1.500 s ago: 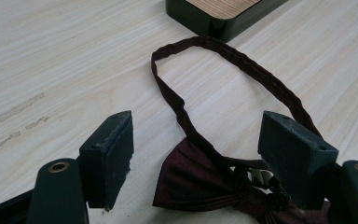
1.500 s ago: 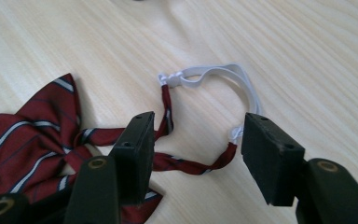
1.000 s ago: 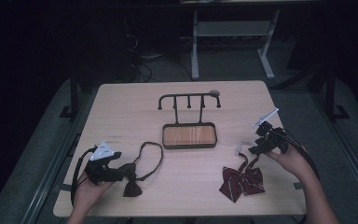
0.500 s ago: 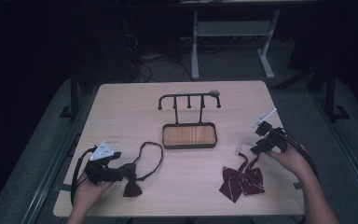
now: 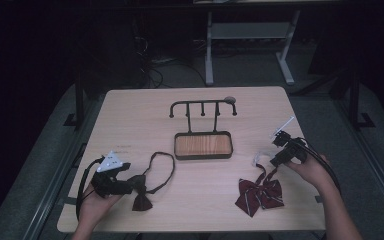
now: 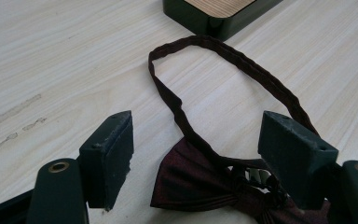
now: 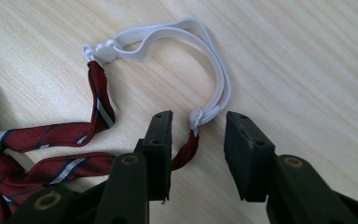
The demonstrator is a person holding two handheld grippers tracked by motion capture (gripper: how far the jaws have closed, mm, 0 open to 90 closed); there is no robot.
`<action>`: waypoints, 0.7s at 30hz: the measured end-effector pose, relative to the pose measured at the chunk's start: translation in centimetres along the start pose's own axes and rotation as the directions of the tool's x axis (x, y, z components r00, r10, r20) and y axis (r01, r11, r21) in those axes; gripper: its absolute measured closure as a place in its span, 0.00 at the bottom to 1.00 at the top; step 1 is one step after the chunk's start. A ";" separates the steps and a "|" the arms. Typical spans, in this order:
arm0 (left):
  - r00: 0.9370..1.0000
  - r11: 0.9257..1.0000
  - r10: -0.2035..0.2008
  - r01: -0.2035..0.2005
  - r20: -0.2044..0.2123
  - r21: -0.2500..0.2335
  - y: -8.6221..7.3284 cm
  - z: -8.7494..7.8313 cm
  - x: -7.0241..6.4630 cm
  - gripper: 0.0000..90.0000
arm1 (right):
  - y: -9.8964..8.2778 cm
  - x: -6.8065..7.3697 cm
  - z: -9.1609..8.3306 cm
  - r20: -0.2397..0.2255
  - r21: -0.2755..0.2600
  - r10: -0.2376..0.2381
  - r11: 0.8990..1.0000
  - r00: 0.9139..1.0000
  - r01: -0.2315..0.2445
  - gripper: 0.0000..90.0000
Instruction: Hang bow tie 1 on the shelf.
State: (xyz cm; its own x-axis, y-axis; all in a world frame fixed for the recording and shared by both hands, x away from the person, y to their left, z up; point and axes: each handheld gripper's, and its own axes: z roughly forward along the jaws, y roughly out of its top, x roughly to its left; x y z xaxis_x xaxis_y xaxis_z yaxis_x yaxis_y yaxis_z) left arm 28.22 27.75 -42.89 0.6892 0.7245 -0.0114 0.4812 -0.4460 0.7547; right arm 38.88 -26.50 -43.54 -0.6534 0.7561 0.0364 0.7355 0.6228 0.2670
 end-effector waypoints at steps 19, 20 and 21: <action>1.000 1.000 -0.002 0.002 -0.001 0.002 0.1 0.0 -0.1 0.30 | 0.2 0.1 0.6 0.017 0.039 -0.003 0.999 1.000 0.003 0.80; 1.000 1.000 0.000 0.000 -0.002 0.002 0.1 0.0 -0.1 0.30 | 0.3 0.2 0.7 0.021 0.045 -0.009 0.999 1.000 0.008 0.81; 1.000 1.000 0.000 0.000 -0.002 0.002 0.1 0.0 -0.1 0.30 | 0.3 0.2 0.7 0.022 0.045 -0.014 0.999 1.000 0.013 0.82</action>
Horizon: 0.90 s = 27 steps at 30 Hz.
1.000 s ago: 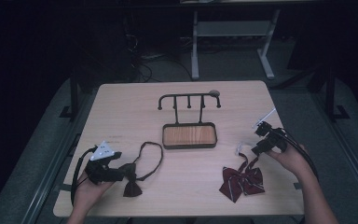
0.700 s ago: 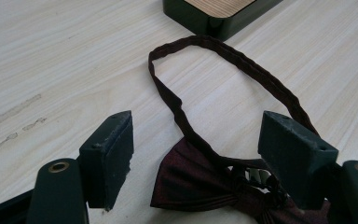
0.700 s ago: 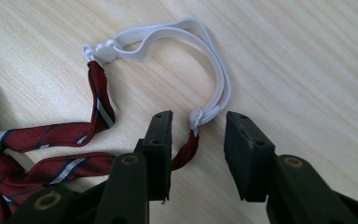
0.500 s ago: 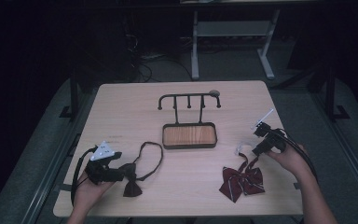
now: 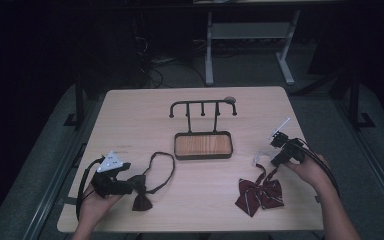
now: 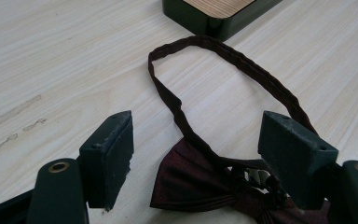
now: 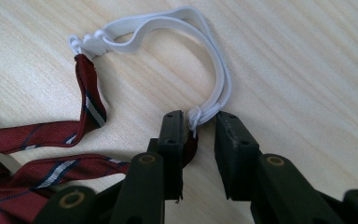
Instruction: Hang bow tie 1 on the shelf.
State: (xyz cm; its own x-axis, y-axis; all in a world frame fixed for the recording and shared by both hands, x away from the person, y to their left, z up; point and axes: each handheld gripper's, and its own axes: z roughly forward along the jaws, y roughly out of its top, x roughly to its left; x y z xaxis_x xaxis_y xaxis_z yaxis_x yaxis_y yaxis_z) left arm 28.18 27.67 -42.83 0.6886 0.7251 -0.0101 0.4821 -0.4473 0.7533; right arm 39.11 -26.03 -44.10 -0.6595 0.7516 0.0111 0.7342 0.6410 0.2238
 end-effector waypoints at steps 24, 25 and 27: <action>1.000 1.000 0.002 -0.002 -0.001 -0.002 0.0 0.1 0.0 0.30 | 0.1 1.4 -1.9 -0.079 -0.052 -0.090 0.995 0.993 0.086 0.93; 1.000 1.000 0.000 0.000 -0.001 -0.004 0.0 0.0 0.0 0.30 | 0.2 1.6 -2.2 -0.081 -0.057 -0.101 0.994 0.992 0.097 0.93; 1.000 1.000 -0.003 0.003 0.000 -0.011 0.0 0.0 0.0 0.30 | 0.4 2.0 -2.9 -0.077 -0.070 -0.121 0.991 0.990 0.116 0.93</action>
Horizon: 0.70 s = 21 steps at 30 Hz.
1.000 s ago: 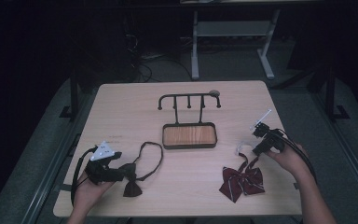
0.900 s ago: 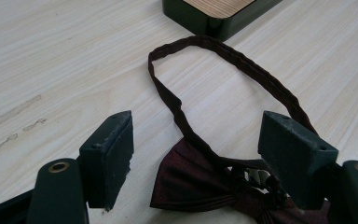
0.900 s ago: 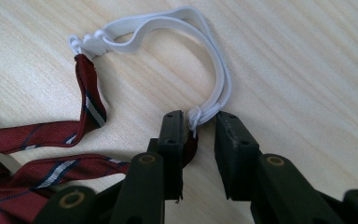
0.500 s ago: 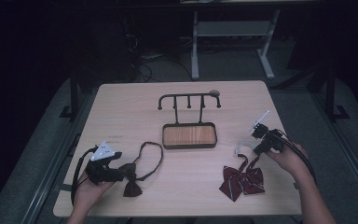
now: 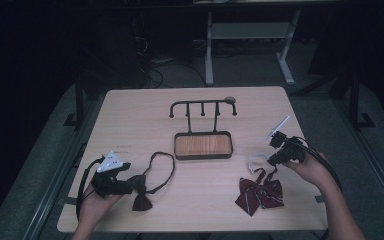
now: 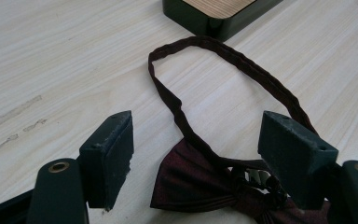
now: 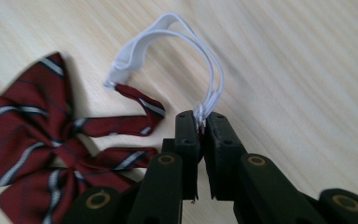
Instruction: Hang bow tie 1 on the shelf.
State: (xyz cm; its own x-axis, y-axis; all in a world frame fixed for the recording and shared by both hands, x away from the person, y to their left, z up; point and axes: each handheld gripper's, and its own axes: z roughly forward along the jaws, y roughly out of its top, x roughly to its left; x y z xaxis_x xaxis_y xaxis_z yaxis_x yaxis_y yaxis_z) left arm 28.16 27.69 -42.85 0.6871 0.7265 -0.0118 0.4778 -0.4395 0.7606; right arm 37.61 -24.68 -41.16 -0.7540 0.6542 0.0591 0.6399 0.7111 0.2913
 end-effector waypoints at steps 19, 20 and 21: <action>1.000 1.000 0.001 -0.001 0.001 0.007 0.0 0.1 0.0 0.30 | 1.6 2.5 -4.7 -0.039 -0.058 -0.148 0.988 0.988 0.146 0.93; 1.000 1.000 0.001 -0.001 0.001 0.007 0.0 0.1 0.0 0.30 | 1.6 2.6 -4.9 -0.041 -0.058 -0.154 0.987 0.987 0.151 0.93; 1.000 1.000 0.001 -0.001 0.000 0.006 0.0 0.1 0.0 0.30 | 1.7 2.7 -5.1 -0.040 -0.059 -0.159 0.986 0.986 0.157 0.93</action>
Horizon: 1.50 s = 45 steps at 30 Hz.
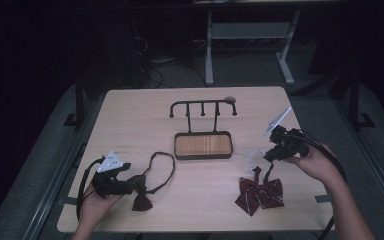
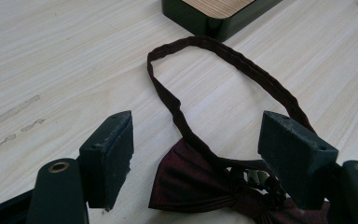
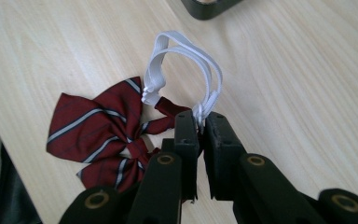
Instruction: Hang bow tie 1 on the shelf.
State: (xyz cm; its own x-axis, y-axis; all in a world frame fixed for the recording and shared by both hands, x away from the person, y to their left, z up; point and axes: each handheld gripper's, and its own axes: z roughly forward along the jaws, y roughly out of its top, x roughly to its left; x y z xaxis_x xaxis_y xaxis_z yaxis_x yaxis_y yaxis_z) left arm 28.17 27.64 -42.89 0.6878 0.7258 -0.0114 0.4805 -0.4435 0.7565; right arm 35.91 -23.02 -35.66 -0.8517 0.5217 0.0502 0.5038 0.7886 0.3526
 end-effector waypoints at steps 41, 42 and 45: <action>1.000 1.000 0.002 -0.002 0.000 -0.013 0.0 -0.1 0.1 0.30 | 5.5 2.1 -5.2 0.043 -0.010 -0.123 0.992 0.992 0.123 0.93; 1.000 1.000 0.002 -0.002 0.000 -0.013 0.0 -0.1 0.1 0.30 | 5.6 2.1 -5.3 0.042 -0.012 -0.126 0.992 0.991 0.127 0.93; 1.000 1.000 0.002 -0.002 0.000 -0.010 0.0 -0.1 0.1 0.30 | 5.8 2.2 -5.5 0.033 -0.020 -0.125 0.992 0.992 0.126 0.93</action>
State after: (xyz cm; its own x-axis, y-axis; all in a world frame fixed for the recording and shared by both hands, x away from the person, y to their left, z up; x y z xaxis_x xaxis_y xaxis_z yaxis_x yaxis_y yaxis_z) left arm 28.20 27.81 -42.81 0.6886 0.7251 -0.0099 0.4739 -0.4396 0.7630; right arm 36.19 -19.06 -28.40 -0.9029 0.4292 -0.0254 0.3894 0.8414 0.3749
